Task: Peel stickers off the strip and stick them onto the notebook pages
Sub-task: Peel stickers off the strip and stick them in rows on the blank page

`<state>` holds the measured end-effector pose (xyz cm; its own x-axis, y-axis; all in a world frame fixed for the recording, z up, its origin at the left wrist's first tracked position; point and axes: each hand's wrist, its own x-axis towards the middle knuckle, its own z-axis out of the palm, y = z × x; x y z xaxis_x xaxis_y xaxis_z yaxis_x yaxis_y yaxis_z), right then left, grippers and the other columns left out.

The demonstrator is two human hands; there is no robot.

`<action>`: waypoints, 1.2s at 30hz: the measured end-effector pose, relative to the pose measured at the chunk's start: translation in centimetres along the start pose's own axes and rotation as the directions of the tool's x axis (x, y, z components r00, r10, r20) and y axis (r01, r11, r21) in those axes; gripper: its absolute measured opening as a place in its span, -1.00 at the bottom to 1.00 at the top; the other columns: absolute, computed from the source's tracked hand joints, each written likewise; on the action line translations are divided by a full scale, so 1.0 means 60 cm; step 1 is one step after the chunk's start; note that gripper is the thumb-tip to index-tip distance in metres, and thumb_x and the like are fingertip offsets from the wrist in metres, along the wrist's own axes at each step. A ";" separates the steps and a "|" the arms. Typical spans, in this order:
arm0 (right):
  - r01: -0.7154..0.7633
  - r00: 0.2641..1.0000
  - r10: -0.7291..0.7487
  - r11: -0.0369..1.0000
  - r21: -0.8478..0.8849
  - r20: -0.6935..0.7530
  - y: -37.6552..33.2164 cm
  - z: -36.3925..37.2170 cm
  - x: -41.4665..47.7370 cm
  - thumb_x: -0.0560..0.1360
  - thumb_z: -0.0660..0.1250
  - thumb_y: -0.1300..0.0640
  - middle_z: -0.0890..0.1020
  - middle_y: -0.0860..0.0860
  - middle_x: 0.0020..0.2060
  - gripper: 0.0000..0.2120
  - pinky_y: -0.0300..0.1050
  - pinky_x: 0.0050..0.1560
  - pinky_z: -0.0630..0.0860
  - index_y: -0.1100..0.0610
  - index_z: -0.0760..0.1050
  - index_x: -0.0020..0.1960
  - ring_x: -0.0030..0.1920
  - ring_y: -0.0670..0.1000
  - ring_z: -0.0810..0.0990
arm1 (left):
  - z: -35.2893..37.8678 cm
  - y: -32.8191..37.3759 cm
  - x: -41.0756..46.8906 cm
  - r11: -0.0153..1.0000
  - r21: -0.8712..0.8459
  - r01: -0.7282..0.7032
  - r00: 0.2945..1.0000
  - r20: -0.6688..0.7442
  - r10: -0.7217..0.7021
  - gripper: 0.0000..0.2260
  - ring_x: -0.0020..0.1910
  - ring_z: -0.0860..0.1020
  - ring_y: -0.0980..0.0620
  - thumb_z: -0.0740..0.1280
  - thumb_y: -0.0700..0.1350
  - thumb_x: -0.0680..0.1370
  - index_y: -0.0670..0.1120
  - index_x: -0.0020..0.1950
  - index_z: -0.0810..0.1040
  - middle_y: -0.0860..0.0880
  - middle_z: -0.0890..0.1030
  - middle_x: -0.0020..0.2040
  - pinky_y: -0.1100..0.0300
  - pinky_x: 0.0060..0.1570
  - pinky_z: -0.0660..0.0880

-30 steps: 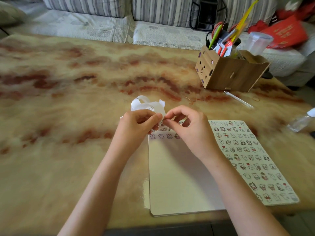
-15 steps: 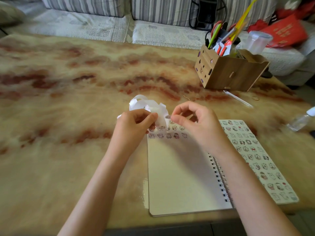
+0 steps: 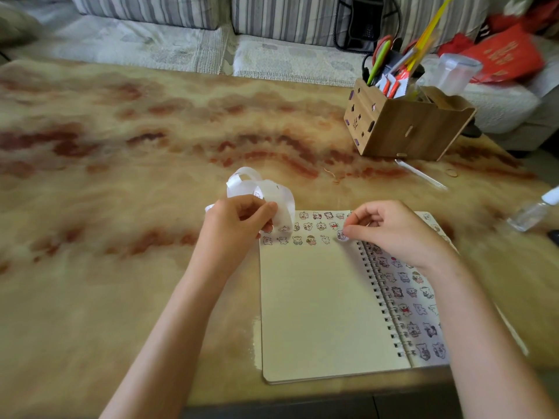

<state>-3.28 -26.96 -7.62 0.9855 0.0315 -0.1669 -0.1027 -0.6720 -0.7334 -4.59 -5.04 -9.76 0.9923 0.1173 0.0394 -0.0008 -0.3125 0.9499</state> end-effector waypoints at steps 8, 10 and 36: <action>-0.001 1.000 0.002 1.000 -0.024 0.008 0.000 0.003 0.001 0.40 0.49 0.15 0.70 -0.04 -0.28 -0.96 -0.11 0.03 0.49 0.05 0.64 -0.18 -0.19 -0.07 0.63 | -0.001 -0.002 0.002 1.000 0.004 0.007 1.000 0.002 -0.007 -0.81 -0.36 0.54 0.24 0.32 -0.11 0.55 -0.16 -0.18 0.66 -0.05 0.67 -0.29 0.54 -0.33 0.39; 0.005 1.000 -0.005 0.999 -0.040 0.002 -0.001 0.004 0.002 0.40 0.49 0.15 0.69 -0.04 -0.28 -0.96 -0.11 0.01 0.49 0.05 0.64 -0.18 -0.22 -0.09 0.61 | -0.001 -0.002 0.003 1.000 0.004 0.008 1.000 0.001 -0.008 -0.81 -0.34 0.55 0.21 0.33 -0.11 0.54 -0.15 -0.19 0.66 -0.05 0.67 -0.28 0.52 -0.31 0.41; 0.036 0.987 -0.082 0.949 -0.312 -0.136 -0.002 0.025 0.002 0.39 0.50 0.07 0.56 -0.11 -0.23 -0.91 -0.20 -0.32 0.28 -0.01 0.58 -0.20 -0.27 -0.15 0.47 | -0.003 0.001 0.000 1.000 0.003 0.011 1.000 0.001 -0.011 -0.81 -0.41 0.51 0.28 0.32 -0.11 0.55 -0.16 -0.17 0.66 -0.06 0.67 -0.27 0.55 -0.35 0.37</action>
<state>-3.38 -25.74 -8.54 0.9998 -0.0146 -0.0148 -0.0200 -0.8678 -0.4965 -4.62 -4.87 -9.64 0.9923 0.1203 0.0285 0.0108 -0.3140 0.9494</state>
